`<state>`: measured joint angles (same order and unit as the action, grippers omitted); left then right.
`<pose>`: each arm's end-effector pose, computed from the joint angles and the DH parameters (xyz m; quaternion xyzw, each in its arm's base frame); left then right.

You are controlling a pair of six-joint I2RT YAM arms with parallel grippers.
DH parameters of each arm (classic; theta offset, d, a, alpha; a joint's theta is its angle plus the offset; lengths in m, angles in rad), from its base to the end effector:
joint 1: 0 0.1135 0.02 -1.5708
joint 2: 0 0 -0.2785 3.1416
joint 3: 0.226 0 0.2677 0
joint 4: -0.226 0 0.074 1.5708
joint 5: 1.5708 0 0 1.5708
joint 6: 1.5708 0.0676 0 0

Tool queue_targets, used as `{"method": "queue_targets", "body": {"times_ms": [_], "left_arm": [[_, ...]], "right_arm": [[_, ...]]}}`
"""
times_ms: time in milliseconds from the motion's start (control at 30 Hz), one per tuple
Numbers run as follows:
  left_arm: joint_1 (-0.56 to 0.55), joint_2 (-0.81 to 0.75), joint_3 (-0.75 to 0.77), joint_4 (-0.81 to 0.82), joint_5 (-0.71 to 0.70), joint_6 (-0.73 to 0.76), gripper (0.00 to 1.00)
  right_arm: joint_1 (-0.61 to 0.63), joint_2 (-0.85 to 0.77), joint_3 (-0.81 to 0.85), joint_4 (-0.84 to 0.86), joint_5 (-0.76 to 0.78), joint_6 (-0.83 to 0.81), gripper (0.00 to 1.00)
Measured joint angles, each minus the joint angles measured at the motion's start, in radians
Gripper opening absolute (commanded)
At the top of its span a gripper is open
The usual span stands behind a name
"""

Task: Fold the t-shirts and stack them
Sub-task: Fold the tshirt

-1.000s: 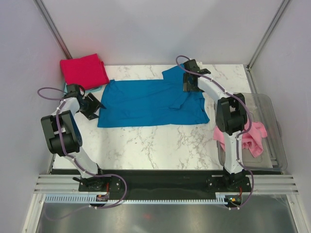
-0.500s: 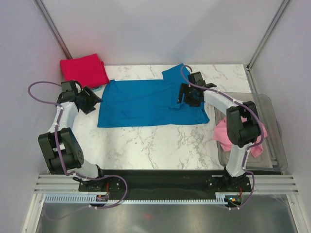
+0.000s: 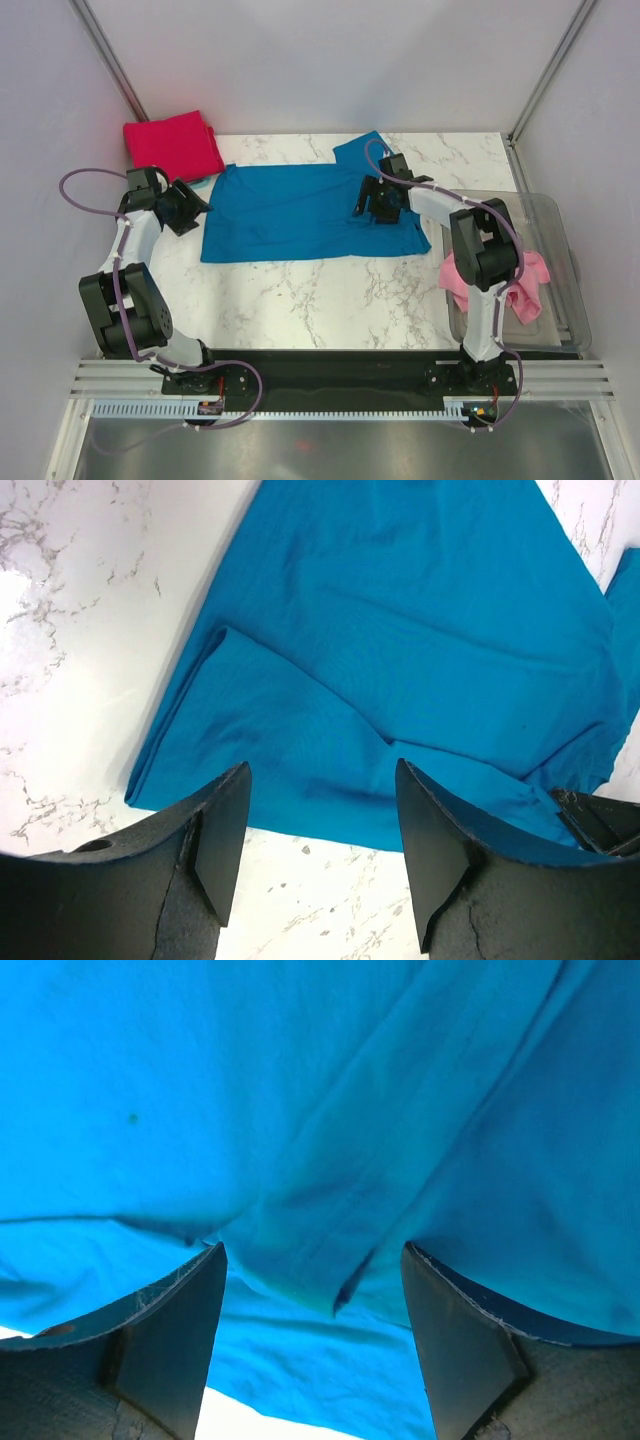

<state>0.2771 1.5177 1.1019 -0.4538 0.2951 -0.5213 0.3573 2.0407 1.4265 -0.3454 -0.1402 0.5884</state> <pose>0.3493 0.0789 0.2351 -0.3145 0.8755 -0.1784 0.3204 0.4415 0.1749 0.1451 0.0888 0.9474 0.1961 0.2368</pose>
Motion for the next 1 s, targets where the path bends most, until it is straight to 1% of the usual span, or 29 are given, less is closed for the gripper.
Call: {"method": "queue_targets", "body": {"times_ms": [267, 433, 567, 633, 700, 767, 833, 867, 933, 1000], "left_arm": [[-0.004, 0.0, 0.0, 0.002, 0.005, 0.0, 0.66], [-0.004, 0.0, 0.0, 0.007, 0.01, 0.0, 0.66], [-0.004, 0.0, 0.0, 0.008, 0.024, 0.0, 0.66], [-0.004, 0.0, -0.001, 0.008, 0.026, 0.0, 0.65], [-0.004, -0.005, -0.011, 0.016, 0.026, 0.0, 0.65], [-0.005, -0.016, -0.029, 0.017, 0.024, 0.0, 0.64], [-0.005, -0.039, -0.055, 0.015, 0.02, 0.0, 0.63], [-0.005, -0.056, -0.069, 0.013, 0.017, -0.001, 0.63], [-0.007, -0.099, -0.102, 0.016, -0.008, -0.006, 0.63], [-0.009, -0.174, -0.157, 0.017, -0.045, -0.022, 0.62]], "right_arm": [[0.006, 0.079, 0.127, -0.006, -0.017, 0.006, 0.77], [0.034, 0.137, 0.261, -0.037, -0.026, 0.019, 0.78], [0.061, 0.219, 0.413, 0.012, -0.106, 0.045, 0.77], [0.068, 0.253, 0.474, 0.037, -0.155, 0.054, 0.79], [0.073, 0.255, 0.478, 0.045, -0.161, 0.046, 0.81], [0.074, 0.223, 0.444, 0.043, -0.14, 0.027, 0.82], [0.071, 0.137, 0.35, 0.023, -0.083, 0.001, 0.82], [0.071, 0.076, 0.286, 0.015, -0.054, -0.01, 0.83], [0.071, -0.098, 0.104, 0.002, 0.025, -0.021, 0.84], [0.071, -0.267, -0.05, -0.013, 0.088, -0.025, 0.84]]}}
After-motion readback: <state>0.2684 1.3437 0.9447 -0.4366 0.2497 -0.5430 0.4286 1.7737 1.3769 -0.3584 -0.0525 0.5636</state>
